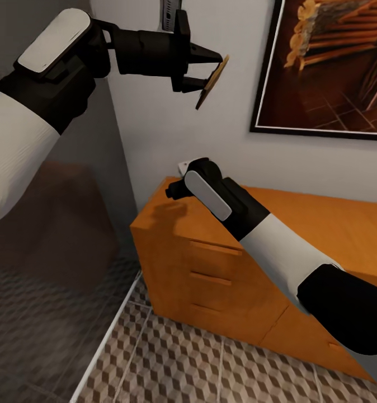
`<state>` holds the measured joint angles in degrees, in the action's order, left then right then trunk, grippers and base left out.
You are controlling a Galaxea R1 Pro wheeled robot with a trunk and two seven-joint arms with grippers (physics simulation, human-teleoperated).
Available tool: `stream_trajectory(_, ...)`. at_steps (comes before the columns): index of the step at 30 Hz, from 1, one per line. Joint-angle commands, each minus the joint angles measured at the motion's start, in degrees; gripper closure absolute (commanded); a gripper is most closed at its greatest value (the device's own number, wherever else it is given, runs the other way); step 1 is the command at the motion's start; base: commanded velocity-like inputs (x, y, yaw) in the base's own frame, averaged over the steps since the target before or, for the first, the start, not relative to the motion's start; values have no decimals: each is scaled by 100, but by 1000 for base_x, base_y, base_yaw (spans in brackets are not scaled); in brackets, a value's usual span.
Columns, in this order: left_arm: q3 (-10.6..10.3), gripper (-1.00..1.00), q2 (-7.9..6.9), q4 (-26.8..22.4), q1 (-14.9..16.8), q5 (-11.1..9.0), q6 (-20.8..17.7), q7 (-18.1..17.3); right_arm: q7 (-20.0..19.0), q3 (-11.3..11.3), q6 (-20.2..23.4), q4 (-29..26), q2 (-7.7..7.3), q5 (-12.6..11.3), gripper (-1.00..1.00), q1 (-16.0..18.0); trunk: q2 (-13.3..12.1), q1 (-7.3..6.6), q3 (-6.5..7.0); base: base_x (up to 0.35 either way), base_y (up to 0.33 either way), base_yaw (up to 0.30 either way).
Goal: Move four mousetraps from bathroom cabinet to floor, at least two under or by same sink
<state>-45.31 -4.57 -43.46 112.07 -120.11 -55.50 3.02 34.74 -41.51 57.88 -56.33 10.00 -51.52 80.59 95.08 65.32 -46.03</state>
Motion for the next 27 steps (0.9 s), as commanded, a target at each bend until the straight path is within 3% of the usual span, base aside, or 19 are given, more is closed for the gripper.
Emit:
stream_trajectory(1, -22, 100, -5, -4, 8, -48, 3, 23, 59, -11, 7, -13, 0, -59, -100, 6, 3, 0, -6, 0, 0, 284)
stream_trajectory(8, -22, 100, 30, -5, 8, -48, 4, 23, 59, -165, 12, -58, 0, -54, -100, 4, 3, 0, -6, 74, -167, 284)
stream_trajectory(14, -22, 100, 95, 3, 8, -48, 4, 30, 59, -479, 9, -62, 0, -51, -100, 5, 3, 0, -6, 164, -277, 284)
stream_trajectory(20, -22, 100, 114, 25, 8, -49, 4, 40, 59, -539, 5, -63, 0, -51, -100, 3, 3, 0, -6, 186, -288, 253)
stream_trajectory(27, -22, 100, 129, 38, 8, -56, 4, 167, 59, -539, 1, -63, 0, -17, -100, 3, 3, 0, -6, 189, -289, 51)
